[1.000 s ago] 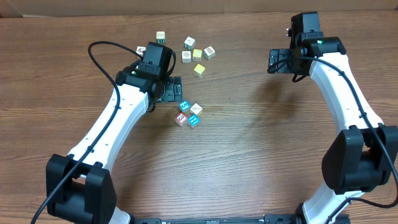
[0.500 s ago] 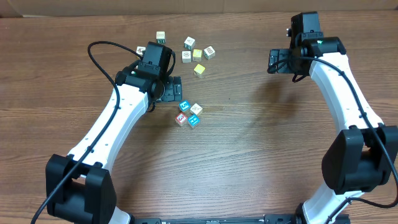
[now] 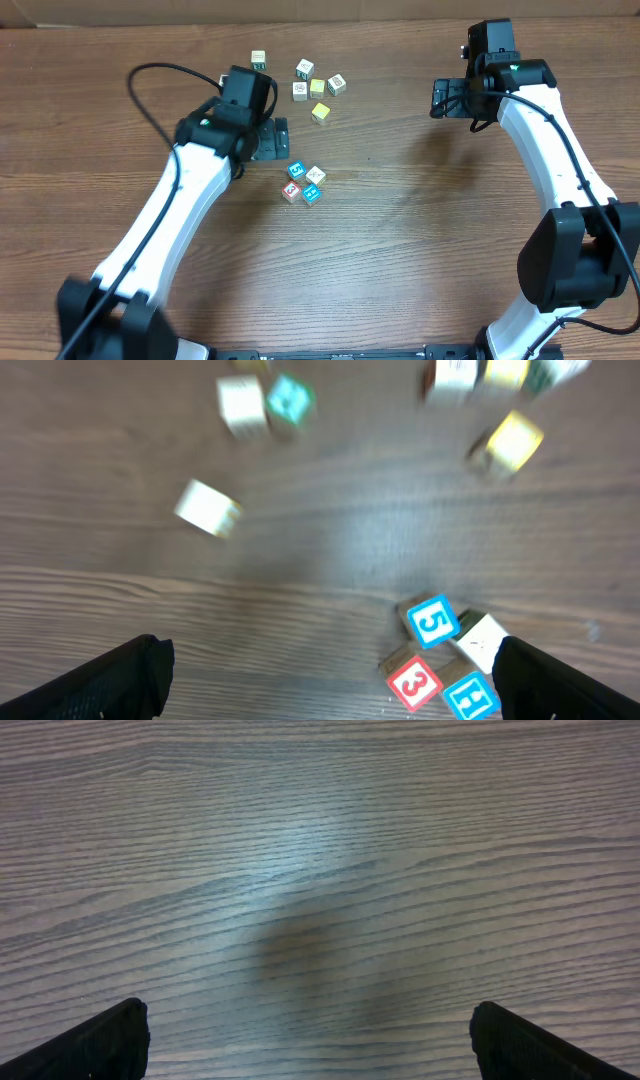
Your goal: Form a circle
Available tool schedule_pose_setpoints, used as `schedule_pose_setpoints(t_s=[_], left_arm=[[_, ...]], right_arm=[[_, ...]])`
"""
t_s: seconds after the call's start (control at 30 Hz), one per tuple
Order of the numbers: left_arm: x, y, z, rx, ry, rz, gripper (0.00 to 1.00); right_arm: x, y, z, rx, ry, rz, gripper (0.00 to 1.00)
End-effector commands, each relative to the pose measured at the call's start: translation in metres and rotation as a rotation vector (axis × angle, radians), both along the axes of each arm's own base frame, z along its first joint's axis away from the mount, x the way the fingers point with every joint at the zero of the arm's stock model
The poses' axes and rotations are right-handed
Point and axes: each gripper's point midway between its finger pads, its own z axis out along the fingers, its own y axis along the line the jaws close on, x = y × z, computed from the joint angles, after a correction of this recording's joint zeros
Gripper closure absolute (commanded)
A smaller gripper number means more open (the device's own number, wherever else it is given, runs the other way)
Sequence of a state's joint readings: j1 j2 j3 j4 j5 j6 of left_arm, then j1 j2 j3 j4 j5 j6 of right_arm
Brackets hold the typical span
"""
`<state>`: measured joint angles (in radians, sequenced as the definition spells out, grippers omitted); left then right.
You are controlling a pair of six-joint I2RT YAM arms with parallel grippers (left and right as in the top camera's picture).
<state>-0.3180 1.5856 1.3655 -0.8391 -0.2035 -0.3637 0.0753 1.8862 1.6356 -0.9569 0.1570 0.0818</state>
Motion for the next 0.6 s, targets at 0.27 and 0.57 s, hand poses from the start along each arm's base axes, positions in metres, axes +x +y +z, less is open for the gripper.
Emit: schedule_pose_setpoints(t_s=[0.27, 0.57], left_arm=[[-0.028, 0.043, 0.09, 0.06, -0.266, 0.075, 0.0], [-0.006, 0.026, 0.056, -0.108, -0.606, 0.051, 0.0]], right_arm=[[0.003, 0.001, 0.009, 0.004, -0.028, -0.001, 0.0], [0.003, 0.001, 0.009, 0.004, -0.028, -0.001, 0.0]])
